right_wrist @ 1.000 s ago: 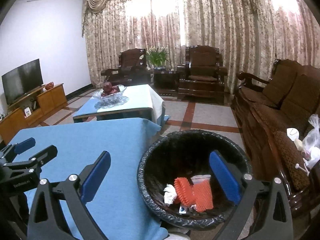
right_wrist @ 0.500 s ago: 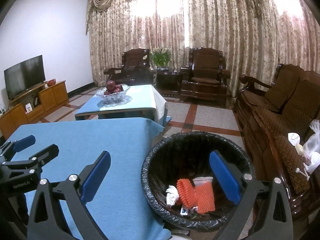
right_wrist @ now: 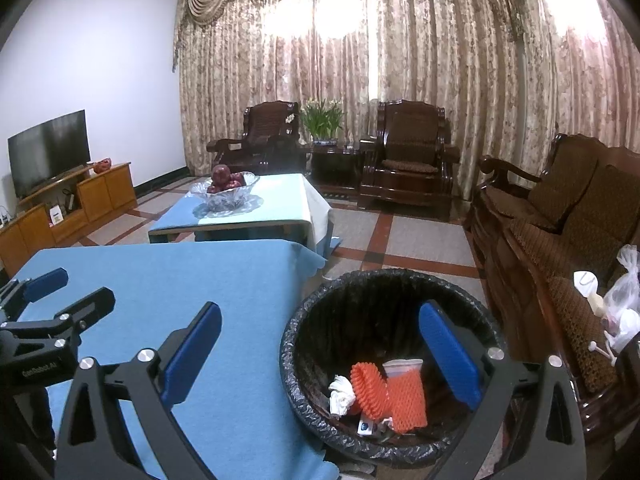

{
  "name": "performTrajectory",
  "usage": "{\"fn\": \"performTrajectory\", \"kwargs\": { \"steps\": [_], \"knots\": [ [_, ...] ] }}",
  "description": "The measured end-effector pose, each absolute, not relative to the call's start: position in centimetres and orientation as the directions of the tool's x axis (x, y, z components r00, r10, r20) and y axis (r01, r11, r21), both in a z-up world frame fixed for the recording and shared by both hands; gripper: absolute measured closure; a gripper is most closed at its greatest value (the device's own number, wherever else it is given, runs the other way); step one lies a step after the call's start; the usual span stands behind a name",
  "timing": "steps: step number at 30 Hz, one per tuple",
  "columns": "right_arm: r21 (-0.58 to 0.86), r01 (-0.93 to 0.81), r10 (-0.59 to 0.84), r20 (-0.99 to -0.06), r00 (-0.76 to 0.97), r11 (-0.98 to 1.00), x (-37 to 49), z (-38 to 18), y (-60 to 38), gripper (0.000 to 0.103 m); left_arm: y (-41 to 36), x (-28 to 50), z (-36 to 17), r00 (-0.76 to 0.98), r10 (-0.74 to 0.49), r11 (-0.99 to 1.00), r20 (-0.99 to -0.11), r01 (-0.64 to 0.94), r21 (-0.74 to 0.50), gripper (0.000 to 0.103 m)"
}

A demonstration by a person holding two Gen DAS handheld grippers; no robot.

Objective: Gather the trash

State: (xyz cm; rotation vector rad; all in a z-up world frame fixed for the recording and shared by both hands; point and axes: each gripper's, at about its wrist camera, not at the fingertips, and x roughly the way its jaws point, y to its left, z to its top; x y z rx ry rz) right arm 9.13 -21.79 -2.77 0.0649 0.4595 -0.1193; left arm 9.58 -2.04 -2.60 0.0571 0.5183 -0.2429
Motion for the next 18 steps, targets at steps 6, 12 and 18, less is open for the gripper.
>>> {"fn": "performTrajectory", "kwargs": {
  "steps": [6, 12, 18],
  "knots": [
    [0.034, 0.129, -0.1, -0.446, 0.89, 0.991, 9.24, -2.72, -21.85, 0.006, -2.02, 9.47, -2.39, 0.843, -0.213, 0.97, -0.494, 0.242, -0.005, 0.008],
    [0.034, 0.127, -0.099, -0.442, 0.892, 0.991, 9.14, -2.37, -21.69, 0.006, -2.05, 9.48, -2.42, 0.843, -0.212, 0.97, -0.494, 0.241, -0.005, 0.008],
    [0.033, 0.127, -0.1, -0.443, 0.891, 0.991, 9.15, -2.42, -21.65, 0.006, -2.05, 9.49, -2.47, 0.842, -0.213, 0.97, -0.496, 0.242, -0.005, 0.008]
  ]
}}
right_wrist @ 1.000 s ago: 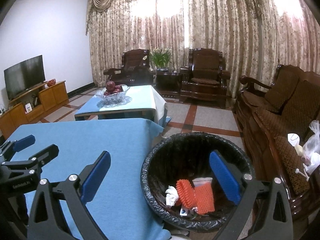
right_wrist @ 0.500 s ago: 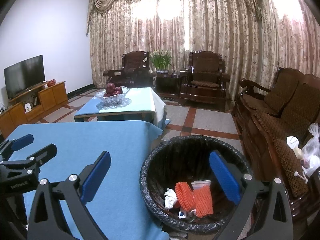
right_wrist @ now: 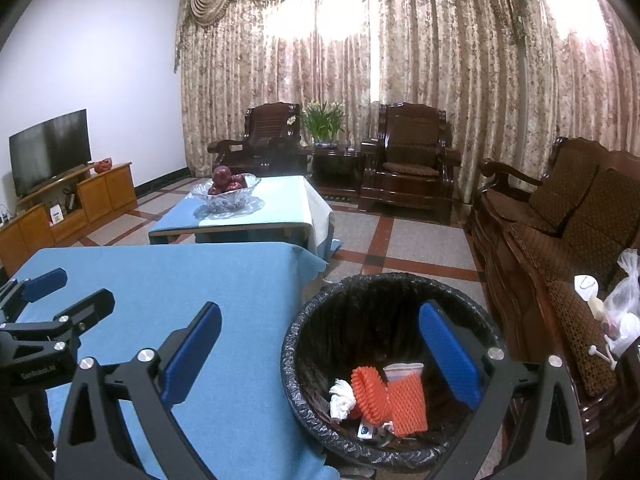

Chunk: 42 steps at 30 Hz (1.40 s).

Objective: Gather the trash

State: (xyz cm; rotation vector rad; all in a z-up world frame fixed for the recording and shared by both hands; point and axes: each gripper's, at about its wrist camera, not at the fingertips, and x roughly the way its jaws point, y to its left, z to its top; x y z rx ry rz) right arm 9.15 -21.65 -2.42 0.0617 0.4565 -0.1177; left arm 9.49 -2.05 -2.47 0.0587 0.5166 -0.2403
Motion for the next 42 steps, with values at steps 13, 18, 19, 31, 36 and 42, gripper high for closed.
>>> {"fn": "performTrajectory", "kwargs": {
  "steps": [13, 18, 19, 31, 36, 42],
  "knots": [
    [0.035, 0.128, -0.099, -0.447, 0.889, 0.991, 9.42, -2.51, -21.74, 0.006, -1.93, 9.41, -2.48, 0.841, -0.212, 0.971, -0.497, 0.241, -0.007, 0.008],
    [0.035, 0.128, -0.099, -0.447, 0.889, 0.991, 9.41, -2.51, -21.73, 0.006, -1.89, 9.43, -2.47, 0.841, -0.213, 0.97, -0.497, 0.241, -0.007, 0.008],
    [0.035, 0.128, -0.099, -0.446, 0.889, 0.991, 9.42, -2.5, -21.73, 0.006, -1.89, 9.43, -2.47, 0.841, -0.213, 0.97, -0.497, 0.241, -0.007, 0.008],
    [0.034, 0.128, -0.099, -0.446, 0.889, 0.991, 9.44, -2.48, -21.72, 0.006, -1.82, 9.48, -2.43, 0.841, -0.212, 0.971, -0.498, 0.241, -0.007, 0.008],
    [0.034, 0.128, -0.099, -0.447, 0.889, 0.991, 9.43, -2.53, -21.69, 0.006, -1.63, 9.45, -2.49, 0.841, -0.213, 0.97, -0.497, 0.242, -0.007, 0.008],
    [0.033, 0.127, -0.099, -0.448, 0.889, 0.991, 9.57, -2.64, -21.71, 0.006, -1.65, 9.43, -2.47, 0.841, -0.213, 0.97, -0.498, 0.241, -0.008, 0.008]
  ]
}}
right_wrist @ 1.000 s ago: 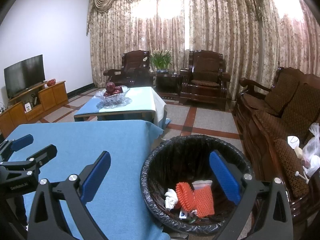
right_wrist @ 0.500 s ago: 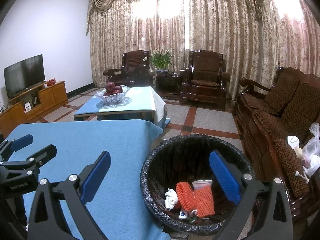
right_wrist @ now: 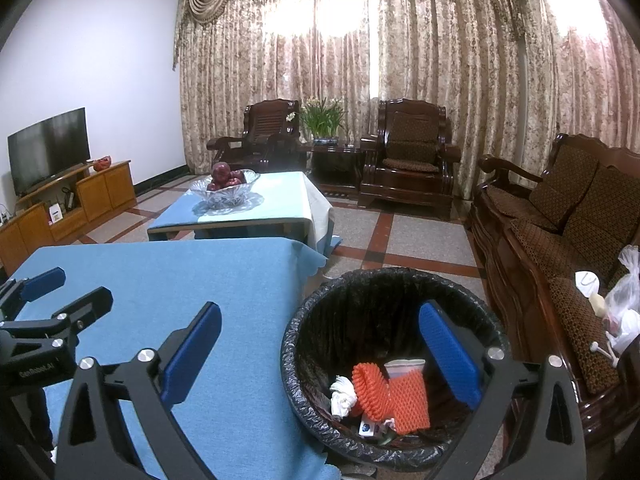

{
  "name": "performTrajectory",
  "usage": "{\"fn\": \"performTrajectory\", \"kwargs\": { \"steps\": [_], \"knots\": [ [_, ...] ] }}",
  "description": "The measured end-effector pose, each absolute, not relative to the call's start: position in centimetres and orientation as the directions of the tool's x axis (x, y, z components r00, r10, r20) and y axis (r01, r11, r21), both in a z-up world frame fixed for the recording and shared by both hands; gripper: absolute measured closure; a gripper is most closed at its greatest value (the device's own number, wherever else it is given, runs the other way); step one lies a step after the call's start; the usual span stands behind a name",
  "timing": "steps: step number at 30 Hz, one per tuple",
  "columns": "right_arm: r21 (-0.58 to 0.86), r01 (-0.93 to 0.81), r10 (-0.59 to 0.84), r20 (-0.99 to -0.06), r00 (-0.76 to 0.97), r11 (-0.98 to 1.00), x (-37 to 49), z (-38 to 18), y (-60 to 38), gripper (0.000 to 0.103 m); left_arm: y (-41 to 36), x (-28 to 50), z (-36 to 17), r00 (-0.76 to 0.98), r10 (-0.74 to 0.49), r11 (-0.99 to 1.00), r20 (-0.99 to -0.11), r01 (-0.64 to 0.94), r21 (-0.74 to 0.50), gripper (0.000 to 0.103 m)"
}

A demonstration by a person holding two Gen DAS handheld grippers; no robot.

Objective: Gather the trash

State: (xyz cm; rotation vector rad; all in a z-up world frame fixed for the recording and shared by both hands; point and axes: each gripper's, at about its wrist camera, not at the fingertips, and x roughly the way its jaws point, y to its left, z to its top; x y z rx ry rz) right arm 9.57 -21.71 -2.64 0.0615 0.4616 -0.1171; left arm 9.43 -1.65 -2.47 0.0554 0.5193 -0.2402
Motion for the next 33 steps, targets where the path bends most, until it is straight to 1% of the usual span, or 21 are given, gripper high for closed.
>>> {"fn": "performTrajectory", "kwargs": {
  "steps": [17, 21, 33],
  "knots": [
    [0.032, 0.128, -0.1, -0.449, 0.888, 0.991, 9.6, -2.6, -21.7, 0.006, -1.7, 9.4, -2.4, 0.841, -0.214, 0.971, -0.497, 0.24, -0.011, 0.008],
    [0.033, 0.132, -0.103, -0.451, 0.887, 0.991, 9.5, -3.4, -22.0, 0.006, -1.7, 9.4, -2.7, 0.844, -0.214, 0.971, -0.492, 0.24, -0.009, 0.008],
    [0.032, 0.133, -0.104, -0.451, 0.886, 0.991, 9.4, -3.5, -22.2, 0.006, -1.9, 9.5, -3.2, 0.839, -0.207, 0.973, -0.504, 0.231, -0.015, 0.008]
  ]
}}
